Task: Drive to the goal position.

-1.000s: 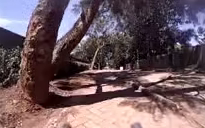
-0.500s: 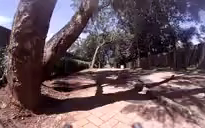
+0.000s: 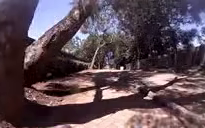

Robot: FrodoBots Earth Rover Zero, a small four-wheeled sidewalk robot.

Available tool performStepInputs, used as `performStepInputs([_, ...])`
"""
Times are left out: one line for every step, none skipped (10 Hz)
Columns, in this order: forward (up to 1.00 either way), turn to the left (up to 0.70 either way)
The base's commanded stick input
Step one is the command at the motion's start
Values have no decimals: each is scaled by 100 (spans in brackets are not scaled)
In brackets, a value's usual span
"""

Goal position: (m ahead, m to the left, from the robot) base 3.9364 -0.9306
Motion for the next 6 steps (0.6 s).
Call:
performStepInputs([70,0])
performStepInputs([70,-8])
performStepInputs([70,-25])
performStepInputs([70,-29])
performStepInputs([70,-15])
performStepInputs([70,-1])
